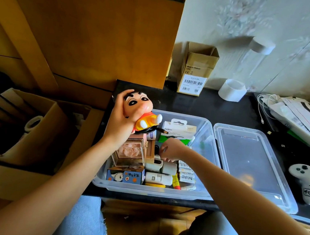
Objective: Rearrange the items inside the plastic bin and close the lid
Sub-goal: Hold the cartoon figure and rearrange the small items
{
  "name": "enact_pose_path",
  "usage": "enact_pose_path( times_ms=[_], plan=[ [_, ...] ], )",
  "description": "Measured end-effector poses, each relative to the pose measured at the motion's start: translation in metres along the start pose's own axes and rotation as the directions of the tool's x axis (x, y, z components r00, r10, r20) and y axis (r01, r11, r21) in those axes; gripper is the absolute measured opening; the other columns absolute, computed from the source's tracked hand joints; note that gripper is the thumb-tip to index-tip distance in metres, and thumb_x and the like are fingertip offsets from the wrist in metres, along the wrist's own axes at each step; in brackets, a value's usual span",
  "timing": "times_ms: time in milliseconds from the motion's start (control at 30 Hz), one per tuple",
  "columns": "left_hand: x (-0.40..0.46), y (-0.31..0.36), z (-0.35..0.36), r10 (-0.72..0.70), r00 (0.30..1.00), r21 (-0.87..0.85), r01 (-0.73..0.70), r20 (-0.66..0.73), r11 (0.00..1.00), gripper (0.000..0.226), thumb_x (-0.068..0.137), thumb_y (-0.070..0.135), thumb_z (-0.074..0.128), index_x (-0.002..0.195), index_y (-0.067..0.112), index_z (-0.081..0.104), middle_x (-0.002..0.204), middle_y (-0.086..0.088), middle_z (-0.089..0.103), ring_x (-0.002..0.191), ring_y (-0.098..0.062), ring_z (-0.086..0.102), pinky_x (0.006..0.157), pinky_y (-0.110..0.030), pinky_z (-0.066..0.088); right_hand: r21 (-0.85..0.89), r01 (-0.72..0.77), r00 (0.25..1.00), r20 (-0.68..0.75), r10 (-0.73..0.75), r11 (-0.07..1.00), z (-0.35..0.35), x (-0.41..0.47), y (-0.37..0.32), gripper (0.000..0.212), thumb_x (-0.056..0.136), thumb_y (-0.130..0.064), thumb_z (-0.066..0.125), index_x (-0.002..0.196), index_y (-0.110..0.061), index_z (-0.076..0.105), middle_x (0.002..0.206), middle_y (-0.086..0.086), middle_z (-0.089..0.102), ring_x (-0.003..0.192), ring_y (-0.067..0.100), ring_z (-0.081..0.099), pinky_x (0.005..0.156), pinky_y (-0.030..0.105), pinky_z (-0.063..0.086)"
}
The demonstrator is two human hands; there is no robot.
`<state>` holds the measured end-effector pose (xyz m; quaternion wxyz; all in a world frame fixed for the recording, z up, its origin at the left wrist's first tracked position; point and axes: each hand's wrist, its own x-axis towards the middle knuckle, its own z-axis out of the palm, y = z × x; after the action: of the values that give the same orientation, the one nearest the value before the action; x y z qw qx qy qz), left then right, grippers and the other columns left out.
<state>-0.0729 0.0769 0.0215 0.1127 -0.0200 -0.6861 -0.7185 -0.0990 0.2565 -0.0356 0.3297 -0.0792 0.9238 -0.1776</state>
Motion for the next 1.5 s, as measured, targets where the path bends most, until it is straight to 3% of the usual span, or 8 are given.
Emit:
enact_pose_path(
  times_ms=[167, 300, 433, 767, 900, 1100, 1267, 1500],
  plan=[
    [0.002, -0.005, -0.001, -0.007, 1.0, 0.017, 0.008, -0.006, 1.0, 0.054, 0.078, 0.041, 0.066, 0.126, 0.03, 0.043, 0.114, 0.014, 0.054, 0.097, 0.007, 0.06, 0.065, -0.011, 0.05, 0.128, -0.062, 0.995, 0.089, 0.051, 0.99, 0.0, 0.009, 0.001, 0.027, 0.089, -0.014, 0.055, 0.111, -0.001, 0.065, 0.101, 0.015, 0.07, 0.087, 0.024, 0.07, 0.076, 0.029, 0.057],
    [0.001, -0.006, -0.002, 0.001, 1.0, 0.01, -0.001, -0.011, 1.0, 0.052, 0.082, 0.037, 0.067, 0.127, 0.028, 0.043, 0.114, 0.013, 0.054, 0.096, 0.007, 0.06, 0.065, -0.011, 0.05, 0.164, -0.073, 0.994, -0.072, 0.086, 0.984, 0.004, 0.016, -0.004, 0.023, 0.084, -0.022, 0.062, 0.094, -0.001, 0.066, 0.074, 0.008, 0.066, 0.063, 0.018, 0.063, 0.064, 0.026, 0.055],
    [0.0, -0.005, -0.003, 0.01, 1.0, 0.008, -0.01, -0.015, 1.0, 0.053, 0.08, 0.038, 0.066, 0.127, 0.026, 0.043, 0.115, 0.012, 0.055, 0.096, 0.007, 0.06, 0.065, -0.01, 0.05, 0.144, -0.072, 0.979, -0.177, 0.097, 0.987, 0.013, 0.021, -0.011, 0.021, 0.086, -0.011, 0.048, 0.069, -0.004, 0.058, 0.065, 0.005, 0.05, 0.062, 0.02, 0.047, 0.049, 0.025, 0.034],
    [-0.001, -0.003, -0.002, 0.005, 1.0, -0.013, -0.006, -0.013, 1.0, 0.056, 0.077, 0.036, 0.063, 0.128, 0.025, 0.042, 0.116, 0.008, 0.054, 0.096, 0.006, 0.061, 0.064, -0.011, 0.05, 0.356, 0.114, 0.985, -0.163, -0.058, 0.928, 0.027, 0.029, 0.004, 0.03, 0.095, -0.012, 0.046, 0.123, -0.015, 0.057, 0.115, 0.01, 0.063, 0.103, 0.024, 0.058, 0.084, 0.029, 0.043],
    [-0.001, -0.003, -0.002, 0.002, 1.0, -0.015, -0.002, -0.016, 1.0, 0.055, 0.077, 0.037, 0.063, 0.127, 0.026, 0.041, 0.117, 0.009, 0.053, 0.097, 0.006, 0.061, 0.063, -0.011, 0.05, 0.306, 0.092, 0.98, -0.196, -0.032, 0.948, 0.03, 0.038, 0.003, 0.025, 0.091, -0.02, 0.056, 0.115, -0.02, 0.063, 0.107, 0.006, 0.067, 0.097, 0.024, 0.061, 0.081, 0.03, 0.048],
    [0.0, -0.005, -0.002, -0.009, 1.0, 0.005, 0.009, -0.014, 1.0, 0.055, 0.079, 0.039, 0.064, 0.128, 0.029, 0.041, 0.117, 0.009, 0.054, 0.097, 0.005, 0.06, 0.063, -0.011, 0.051, 0.327, 0.044, 0.955, -0.292, 0.057, 0.944, 0.036, 0.04, 0.001, 0.01, 0.084, -0.021, 0.062, 0.092, -0.021, 0.069, 0.076, -0.003, 0.063, 0.064, 0.011, 0.053, 0.049, 0.02, 0.037],
    [0.0, -0.005, -0.002, -0.013, 1.0, 0.011, 0.013, -0.015, 1.0, 0.052, 0.079, 0.039, 0.064, 0.126, 0.032, 0.043, 0.117, 0.01, 0.054, 0.098, 0.005, 0.061, 0.062, -0.012, 0.051, 0.349, -0.016, 0.966, -0.235, 0.104, 0.937, 0.038, 0.041, -0.002, 0.016, 0.087, -0.011, 0.053, 0.088, -0.011, 0.069, 0.065, -0.005, 0.057, 0.057, 0.011, 0.05, 0.047, 0.021, 0.036],
    [-0.002, 0.0, -0.001, -0.017, 1.0, 0.001, 0.017, -0.015, 1.0, 0.053, 0.08, 0.04, 0.067, 0.125, 0.03, 0.043, 0.116, 0.009, 0.054, 0.096, 0.005, 0.061, 0.063, -0.012, 0.05, 0.316, 0.073, 0.964, -0.265, 0.015, 0.946, 0.035, 0.034, -0.001, 0.013, 0.089, -0.019, 0.054, 0.097, -0.022, 0.063, 0.09, 0.0, 0.065, 0.082, 0.021, 0.06, 0.064, 0.026, 0.045]
  ],
)
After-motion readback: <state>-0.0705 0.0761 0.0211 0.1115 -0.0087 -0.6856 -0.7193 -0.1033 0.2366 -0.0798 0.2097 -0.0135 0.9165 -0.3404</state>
